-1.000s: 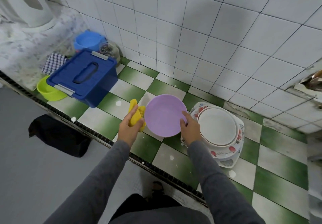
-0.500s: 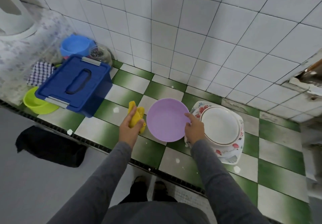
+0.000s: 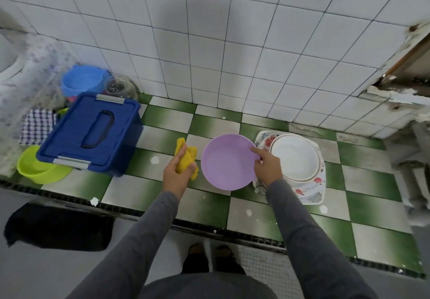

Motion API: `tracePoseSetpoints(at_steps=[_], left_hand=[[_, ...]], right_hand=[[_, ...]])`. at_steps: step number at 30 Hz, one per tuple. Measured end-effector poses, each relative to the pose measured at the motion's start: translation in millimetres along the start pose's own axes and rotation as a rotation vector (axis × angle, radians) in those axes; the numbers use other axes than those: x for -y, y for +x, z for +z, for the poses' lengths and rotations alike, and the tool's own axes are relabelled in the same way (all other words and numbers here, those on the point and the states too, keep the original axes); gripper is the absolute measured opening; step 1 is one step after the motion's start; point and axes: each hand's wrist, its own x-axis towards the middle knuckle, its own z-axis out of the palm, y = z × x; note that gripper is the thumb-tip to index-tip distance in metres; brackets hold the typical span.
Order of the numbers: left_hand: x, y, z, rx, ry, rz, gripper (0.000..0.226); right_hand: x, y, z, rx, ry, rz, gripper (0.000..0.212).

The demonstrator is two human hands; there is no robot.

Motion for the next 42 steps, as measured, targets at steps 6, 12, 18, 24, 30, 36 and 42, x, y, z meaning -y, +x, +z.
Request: tracePoseSetpoints(at_steps=[6, 12, 18, 24, 30, 36, 42], left_hand=[[-0.5, 4.9, -8.0, 0.035, 0.023, -0.024, 0.058], [-1.7, 6.7, -2.0, 0.059, 0.033, -0.022, 0.059], [-9.0, 6.5, 13.4, 0.078, -0.003, -0.009, 0.057], [-16.2, 4.5, 26.6, 0.074, -0.104, 0.005, 0.056], [-23.3, 3.1, 38.0, 0.026, -0.181, 0.0, 0.059], [-29.5, -4.0, 44.8, -0.032, -0.171, 0.016, 0.056], [-35.5, -6.4, 44.3, -0.048, -0.183, 0.014, 0.056]], right_hand=[[1.4, -10.4, -2.2, -0.031, 0.039, 0.011, 0.049], [6.2, -13.6, -16.9, -0.061, 0.088, -0.011, 0.047], [12.3, -17.2, -33.7, -0.068, 0.204, -0.038, 0.044], [13.5, -18.5, -44.0, -0.069, 0.237, -0.073, 0.043], [10.8, -24.3, -48.1, -0.035, 0.276, -0.075, 0.045], [-2.4, -26.5, -43.0, 0.014, 0.416, -0.068, 0.039], [-12.7, -40.6, -36.3, 0.209, 0.71, -0.114, 0.06]])
